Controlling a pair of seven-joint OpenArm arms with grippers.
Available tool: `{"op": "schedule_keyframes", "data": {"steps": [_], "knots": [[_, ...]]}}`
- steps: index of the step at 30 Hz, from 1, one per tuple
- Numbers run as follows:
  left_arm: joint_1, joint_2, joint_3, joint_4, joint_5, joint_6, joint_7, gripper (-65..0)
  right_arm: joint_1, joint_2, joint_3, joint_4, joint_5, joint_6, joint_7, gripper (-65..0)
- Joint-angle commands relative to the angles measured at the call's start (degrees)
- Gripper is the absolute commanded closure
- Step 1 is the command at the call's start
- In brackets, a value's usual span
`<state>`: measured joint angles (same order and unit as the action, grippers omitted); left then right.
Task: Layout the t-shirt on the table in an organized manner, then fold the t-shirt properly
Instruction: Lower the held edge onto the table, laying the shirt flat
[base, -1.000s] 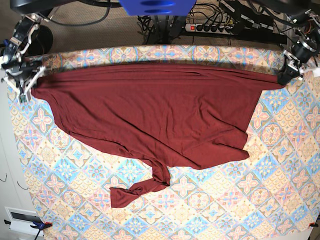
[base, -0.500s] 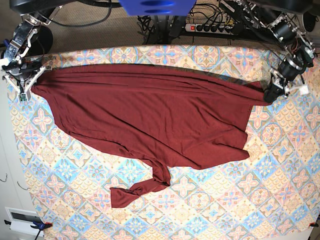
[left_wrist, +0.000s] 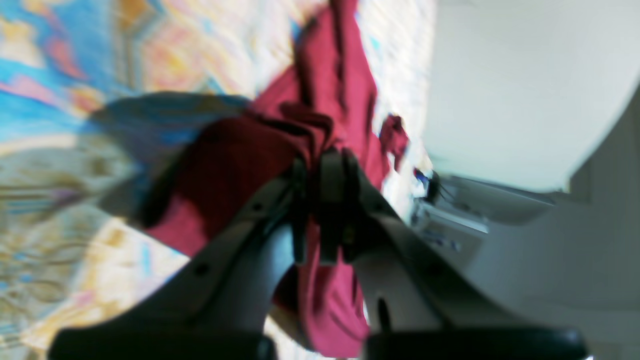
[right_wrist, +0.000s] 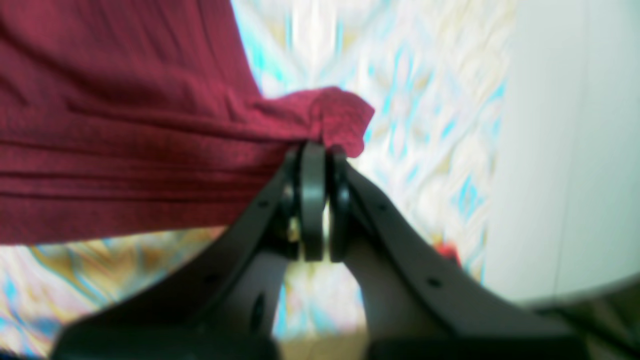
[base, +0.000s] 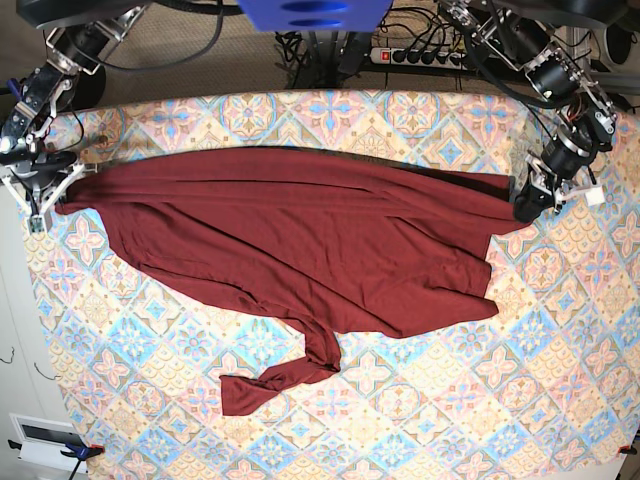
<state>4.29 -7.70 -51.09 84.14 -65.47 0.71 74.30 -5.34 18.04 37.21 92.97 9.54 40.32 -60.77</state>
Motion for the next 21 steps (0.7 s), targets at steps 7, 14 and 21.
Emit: {"op": "schedule_keyframes", "data": {"steps": [7, 14, 21], "knots": [[-0.91, -0.34, -0.12, 0.83, 4.94, -0.23, -0.94, 0.0, 1.17, 1.34, 0.72, -4.40, 0.09, -0.32, 1.30, -1.1], [-0.56, -1.31, 4.45, 0.92, 8.90, -0.23, -0.76, 0.0, 1.17, 1.34, 0.46, -5.45, 0.09, -0.32, 1.12, -3.5], [0.32, -3.50, 11.22, 1.18, 8.64, -0.05, -0.06, -6.9, 0.90, 1.34, 0.72, -5.01, 0.09, -0.32, 0.95, -15.6]]}}
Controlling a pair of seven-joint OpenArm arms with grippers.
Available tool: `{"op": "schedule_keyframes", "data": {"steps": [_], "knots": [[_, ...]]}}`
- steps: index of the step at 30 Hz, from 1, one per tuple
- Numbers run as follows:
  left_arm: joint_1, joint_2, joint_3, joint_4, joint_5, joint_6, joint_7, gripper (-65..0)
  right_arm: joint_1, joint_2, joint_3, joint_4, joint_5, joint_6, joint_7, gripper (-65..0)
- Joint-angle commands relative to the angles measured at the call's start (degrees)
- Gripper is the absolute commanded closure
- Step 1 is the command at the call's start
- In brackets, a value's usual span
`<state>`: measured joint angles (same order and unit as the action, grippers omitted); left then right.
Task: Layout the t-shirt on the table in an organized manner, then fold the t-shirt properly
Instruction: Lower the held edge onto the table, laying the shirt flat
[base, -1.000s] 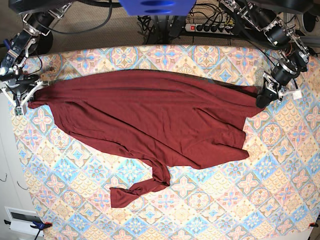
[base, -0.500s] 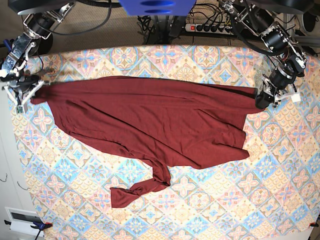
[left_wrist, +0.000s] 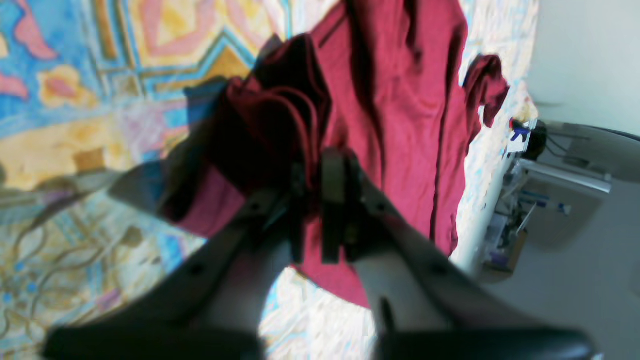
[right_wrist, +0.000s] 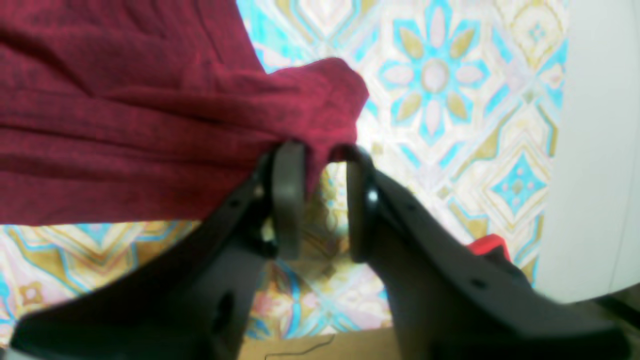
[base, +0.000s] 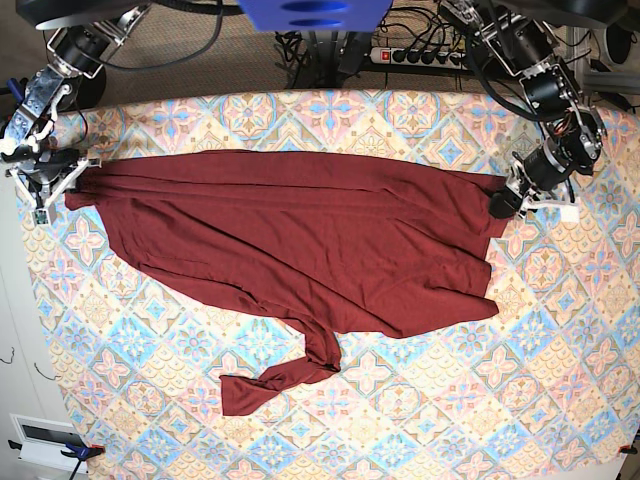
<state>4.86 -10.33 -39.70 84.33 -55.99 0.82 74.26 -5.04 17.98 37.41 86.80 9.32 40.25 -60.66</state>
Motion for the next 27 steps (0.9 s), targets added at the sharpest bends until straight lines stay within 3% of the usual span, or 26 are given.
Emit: {"op": "schedule_keyframes", "data": {"steps": [1, 8, 18, 27], "knots": [[-0.25, -0.88, -0.25, 0.98, -0.85, -0.07, 1.04, -9.2, 0.51, 1.41, 0.53, 1.24, 0.30, -0.25, 0.84, -16.6], [-0.16, -1.06, -0.52, 1.07, -0.85, -0.16, 2.36, -15.3, 0.42, 1.41, 0.53, 1.33, 0.30, -0.25, 0.84, -18.4], [2.65, -2.99, -0.69, 5.20, -5.60, -0.16, 2.00, -15.3, 0.77, 1.41, 0.61, 1.33, 0.30, -0.25, 1.10, -23.1], [2.65, -4.31, -0.69, 5.29, -5.86, -0.16, 1.92, -15.3, 0.86, 1.50, 3.43, 1.33, 0.22, -0.25, 4.09, -22.9]]}}
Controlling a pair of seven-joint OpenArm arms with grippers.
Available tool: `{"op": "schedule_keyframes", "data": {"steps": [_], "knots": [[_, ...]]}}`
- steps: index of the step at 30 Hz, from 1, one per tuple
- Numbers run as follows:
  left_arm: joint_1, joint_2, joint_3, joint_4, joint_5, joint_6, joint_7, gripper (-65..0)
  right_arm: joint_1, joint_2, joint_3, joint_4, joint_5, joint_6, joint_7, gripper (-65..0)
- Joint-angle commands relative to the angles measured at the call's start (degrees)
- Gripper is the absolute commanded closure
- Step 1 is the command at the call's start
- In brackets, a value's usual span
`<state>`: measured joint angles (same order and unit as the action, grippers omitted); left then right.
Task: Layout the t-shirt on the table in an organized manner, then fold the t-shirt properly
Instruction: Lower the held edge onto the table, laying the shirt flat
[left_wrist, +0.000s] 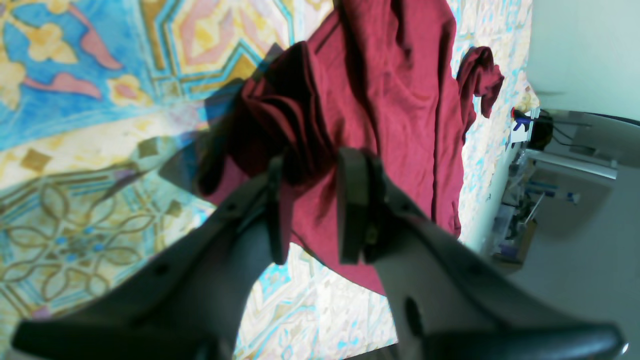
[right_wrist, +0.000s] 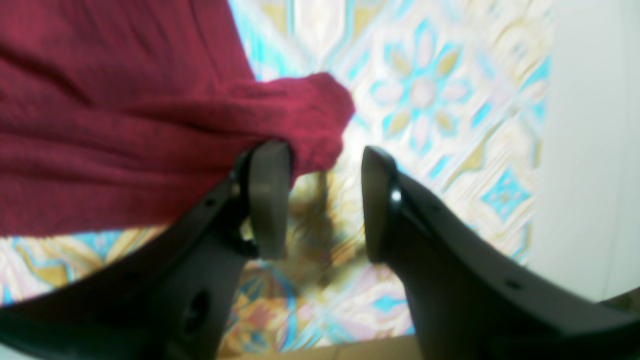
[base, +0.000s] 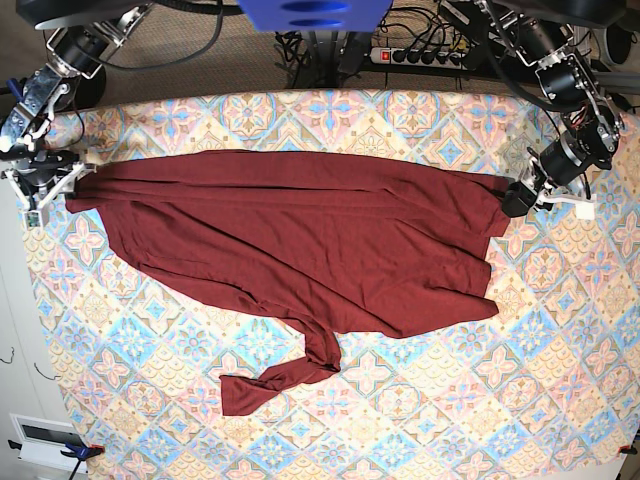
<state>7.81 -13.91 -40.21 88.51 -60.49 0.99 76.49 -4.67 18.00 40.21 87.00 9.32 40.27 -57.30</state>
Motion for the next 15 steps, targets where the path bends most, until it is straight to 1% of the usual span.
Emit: {"op": "schedule_keyframes", "data": {"steps": [1, 13, 15], "knots": [[-0.30, -0.73, -0.19, 1.12, -1.36, -0.34, -0.31, -15.3, 0.49, 1.47, 1.07, 1.13, 0.22, -0.27, 1.08, -22.9], [-0.65, -0.55, -0.19, 1.12, -1.36, -0.34, -0.31, -15.3, 0.49, 1.47, 0.89, 0.60, 0.22, -0.27, 1.25, -22.9], [-0.65, -0.55, -0.19, 1.12, -1.36, -0.34, -0.31, -15.3, 1.99, 1.56, 0.19, -0.01, 0.22, -0.27, 1.34, -22.9]]}}
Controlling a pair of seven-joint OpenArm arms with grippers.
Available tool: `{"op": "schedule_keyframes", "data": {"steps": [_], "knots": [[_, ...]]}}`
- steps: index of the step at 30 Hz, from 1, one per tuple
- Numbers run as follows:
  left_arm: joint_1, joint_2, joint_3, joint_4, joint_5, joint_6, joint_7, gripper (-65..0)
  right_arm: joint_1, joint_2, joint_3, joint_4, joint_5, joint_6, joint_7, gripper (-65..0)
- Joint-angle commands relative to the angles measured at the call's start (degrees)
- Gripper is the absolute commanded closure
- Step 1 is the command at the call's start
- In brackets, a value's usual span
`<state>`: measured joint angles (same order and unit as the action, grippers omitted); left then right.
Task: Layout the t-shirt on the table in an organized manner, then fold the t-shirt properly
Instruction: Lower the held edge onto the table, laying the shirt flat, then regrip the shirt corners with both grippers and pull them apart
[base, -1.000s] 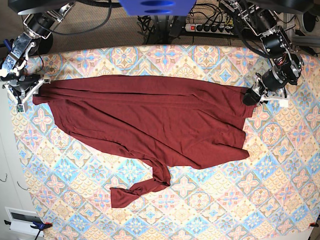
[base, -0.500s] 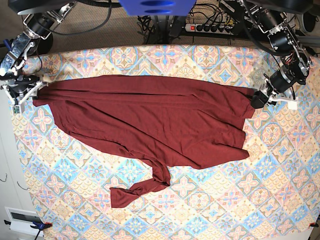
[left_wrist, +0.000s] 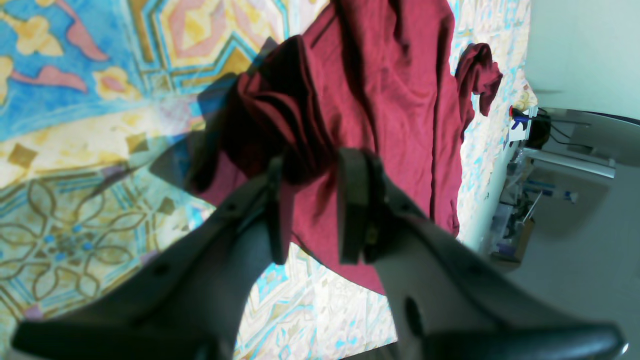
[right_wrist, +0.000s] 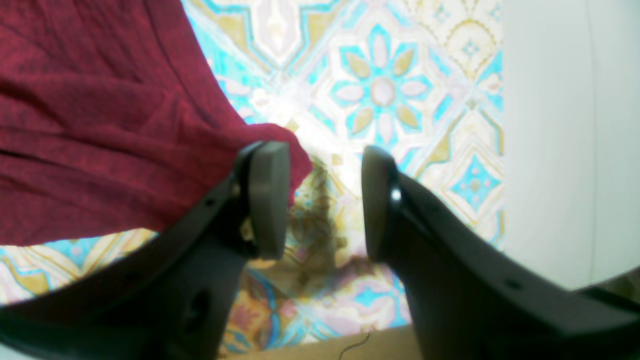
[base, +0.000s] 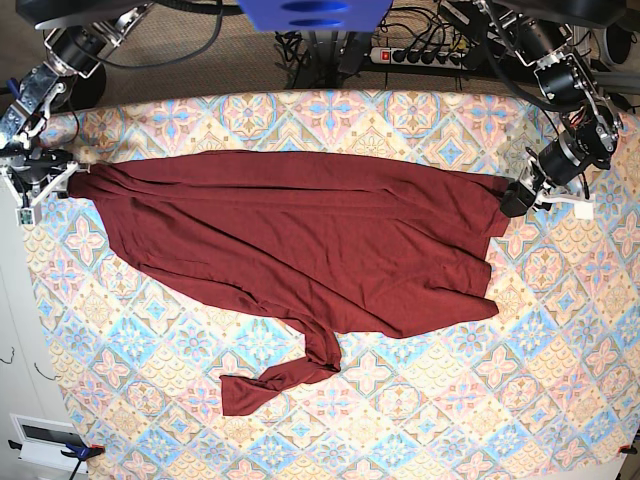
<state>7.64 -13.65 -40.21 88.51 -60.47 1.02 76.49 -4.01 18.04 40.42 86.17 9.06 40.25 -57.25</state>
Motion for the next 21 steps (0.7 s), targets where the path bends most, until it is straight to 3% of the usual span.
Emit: {"op": "schedule_keyframes", "data": {"steps": [1, 9, 13, 21], "knots": [[-0.39, -0.81, -0.19, 1.12, -1.38, -0.44, -0.31, -15.3, 2.38, 1.52, -1.17, 0.29, 0.48, -0.25, 1.30, -22.9], [-0.56, -0.90, -0.28, 1.29, -2.61, -0.44, -0.58, -15.2, 6.96, 1.87, -6.97, -4.90, 0.13, -0.25, 1.12, -22.8], [-0.47, -1.25, -0.28, 1.29, -4.10, -0.44, -2.95, -15.2, 6.96, 1.78, -6.89, -5.78, -7.35, -0.25, 1.21, -22.8], [-0.65, -2.22, -0.19, 1.29, -4.02, -0.44, -3.13, -15.2, 4.32, 1.52, -6.71, 2.93, -8.58, -0.25, 1.30, -22.8]]}}
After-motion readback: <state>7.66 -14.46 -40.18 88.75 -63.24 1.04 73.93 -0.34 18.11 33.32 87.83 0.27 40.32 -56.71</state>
